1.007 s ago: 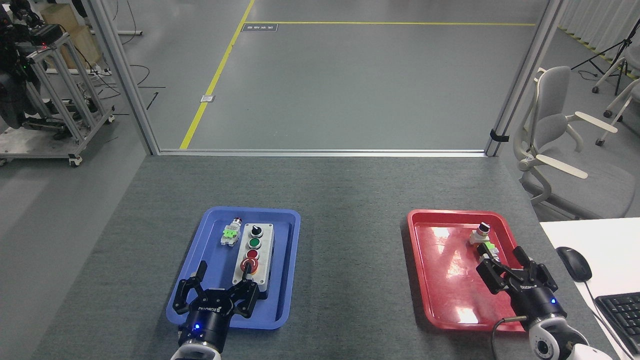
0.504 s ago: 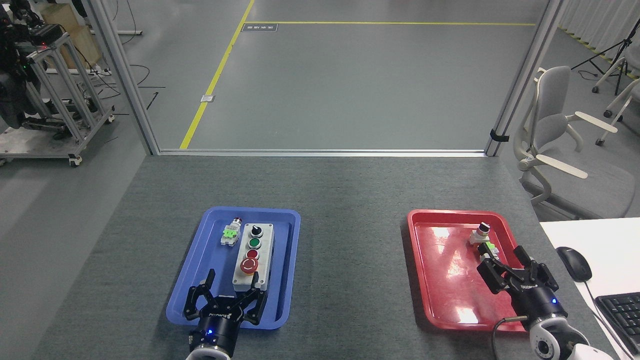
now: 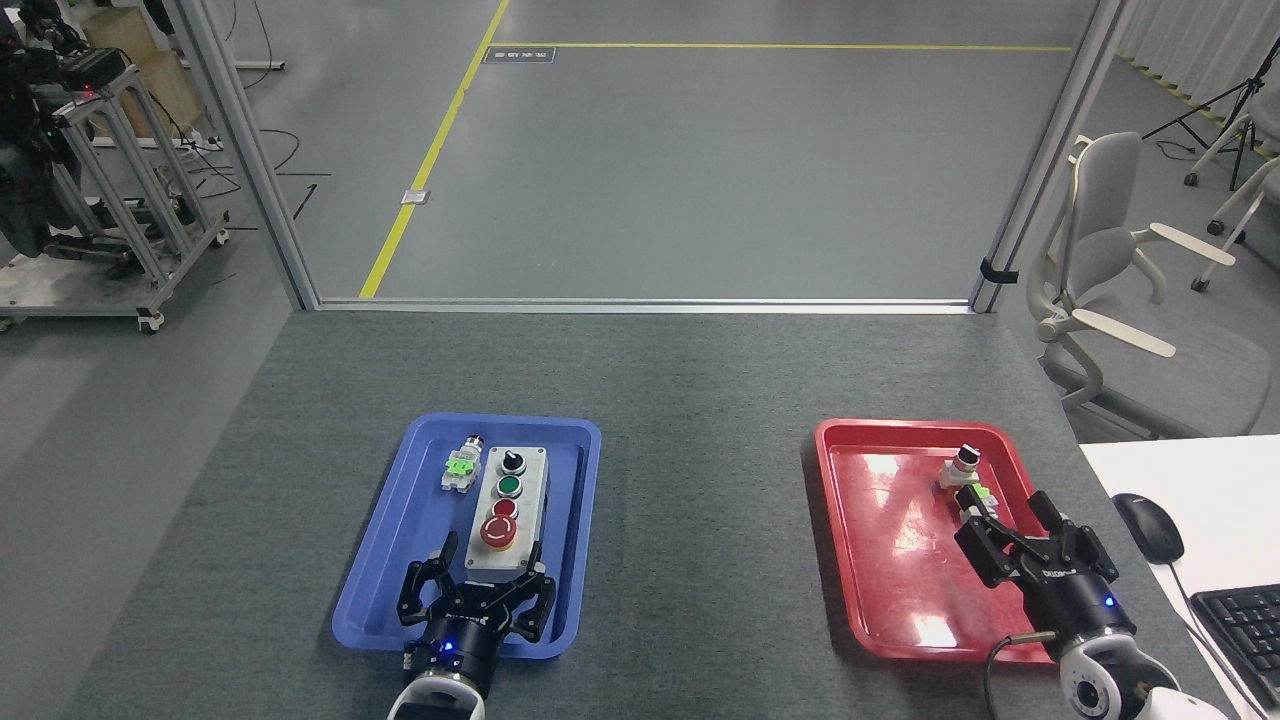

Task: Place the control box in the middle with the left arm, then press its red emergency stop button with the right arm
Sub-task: 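Close the left gripper around the near end of the control box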

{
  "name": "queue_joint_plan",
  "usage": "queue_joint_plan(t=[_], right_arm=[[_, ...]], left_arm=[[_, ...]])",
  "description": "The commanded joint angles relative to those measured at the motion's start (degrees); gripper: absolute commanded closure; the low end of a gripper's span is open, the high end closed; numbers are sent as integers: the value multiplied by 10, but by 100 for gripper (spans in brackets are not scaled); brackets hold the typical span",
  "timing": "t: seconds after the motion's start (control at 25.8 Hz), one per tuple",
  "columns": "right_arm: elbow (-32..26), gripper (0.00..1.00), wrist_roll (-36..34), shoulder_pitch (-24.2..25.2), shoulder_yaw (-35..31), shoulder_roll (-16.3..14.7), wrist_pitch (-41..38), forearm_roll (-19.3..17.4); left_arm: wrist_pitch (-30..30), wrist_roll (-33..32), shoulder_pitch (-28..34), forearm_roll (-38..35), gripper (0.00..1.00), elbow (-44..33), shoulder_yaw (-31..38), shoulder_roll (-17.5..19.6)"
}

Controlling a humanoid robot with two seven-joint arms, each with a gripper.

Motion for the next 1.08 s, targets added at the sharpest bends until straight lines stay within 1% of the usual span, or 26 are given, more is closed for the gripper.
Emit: queue_joint_plan(t=[0.0, 0.23, 0.35, 0.5, 0.62, 0.77, 0.89, 1.05], right_arm=[[-1, 1, 0, 0, -1, 0, -1, 0], [-4, 1, 0, 1, 0, 0, 0, -1], [-4, 1, 0, 1, 0, 0, -1, -1], [-4, 1, 0, 1, 0, 0, -1, -1], [-4, 1, 0, 1, -1, 0, -1, -1], [-4, 1, 0, 1, -1, 0, -1, -1], [-4, 1, 0, 1, -1, 0, 0, -1], [-4, 1, 0, 1, -1, -1, 0, -1]], left_arm=[[2, 10, -14, 7, 2, 30, 0, -2], [3, 11, -18, 8, 2, 55, 2, -3], [2, 16, -21, 7, 2, 71, 2, -18], [3, 18, -30, 12, 2, 89, 4, -24], [2, 20, -30, 29, 20, 90, 5, -24], [-3, 20, -25, 30, 59, 83, 3, -22], [-2, 31, -23, 27, 66, 62, 1, -22], [2, 19, -9, 30, 79, -11, 1, -18]])
